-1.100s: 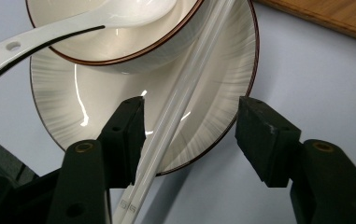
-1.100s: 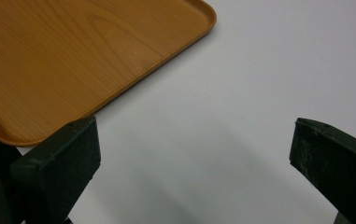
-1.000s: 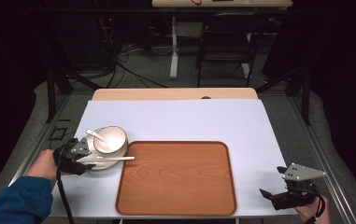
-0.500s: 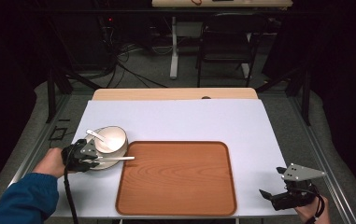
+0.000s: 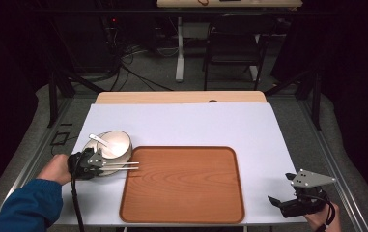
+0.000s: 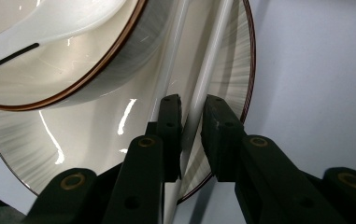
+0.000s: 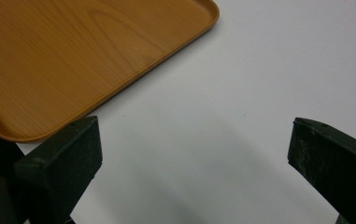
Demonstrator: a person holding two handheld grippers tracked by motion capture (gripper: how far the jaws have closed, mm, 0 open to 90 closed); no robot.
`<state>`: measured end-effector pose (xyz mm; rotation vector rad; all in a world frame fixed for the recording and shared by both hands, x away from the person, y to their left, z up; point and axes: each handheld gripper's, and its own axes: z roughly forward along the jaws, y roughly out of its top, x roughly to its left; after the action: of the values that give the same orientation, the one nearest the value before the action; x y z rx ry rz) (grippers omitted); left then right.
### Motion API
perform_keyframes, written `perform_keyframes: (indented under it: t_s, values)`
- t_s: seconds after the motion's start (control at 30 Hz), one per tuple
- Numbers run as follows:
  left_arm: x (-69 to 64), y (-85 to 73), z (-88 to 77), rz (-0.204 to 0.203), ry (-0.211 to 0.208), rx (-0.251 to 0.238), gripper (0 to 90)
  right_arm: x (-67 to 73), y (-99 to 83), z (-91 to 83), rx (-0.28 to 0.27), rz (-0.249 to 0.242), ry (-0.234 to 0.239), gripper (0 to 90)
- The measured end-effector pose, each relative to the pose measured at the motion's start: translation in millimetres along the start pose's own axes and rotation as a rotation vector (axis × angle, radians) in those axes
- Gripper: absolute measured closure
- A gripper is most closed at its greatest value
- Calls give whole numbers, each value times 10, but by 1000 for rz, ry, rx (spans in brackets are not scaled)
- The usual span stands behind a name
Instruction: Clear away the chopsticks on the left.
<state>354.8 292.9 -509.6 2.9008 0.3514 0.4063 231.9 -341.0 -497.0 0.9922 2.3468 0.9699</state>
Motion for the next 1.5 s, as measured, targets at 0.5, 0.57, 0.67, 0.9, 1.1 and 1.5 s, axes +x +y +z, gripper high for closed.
perform_keyframes:
  t_s: [0.5, 0.57, 0.67, 0.9, 1.1, 1.5]
  values:
    - [30, 8, -9, 56, -54, -12, 841, 1, -5, 11, 6, 3, -4, 46]
    - [32, 15, -34, 64, -58, -12, 841, 0, -5, 13, 6, 2, -4, 46]
    - [9, 38, -94, 49, -73, -33, 841, 0, -5, 14, 5, 2, -3, 46]
    - [-16, 89, -202, 0, -87, -71, 841, 0, -5, 12, 1, 4, -2, 44]
    - [-60, 155, -271, -55, -113, -98, 841, -1, -5, 6, -6, 7, -4, 18]
    - [-149, 268, -368, -138, -146, -138, 841, -4, -7, 5, -12, 10, -7, 0]
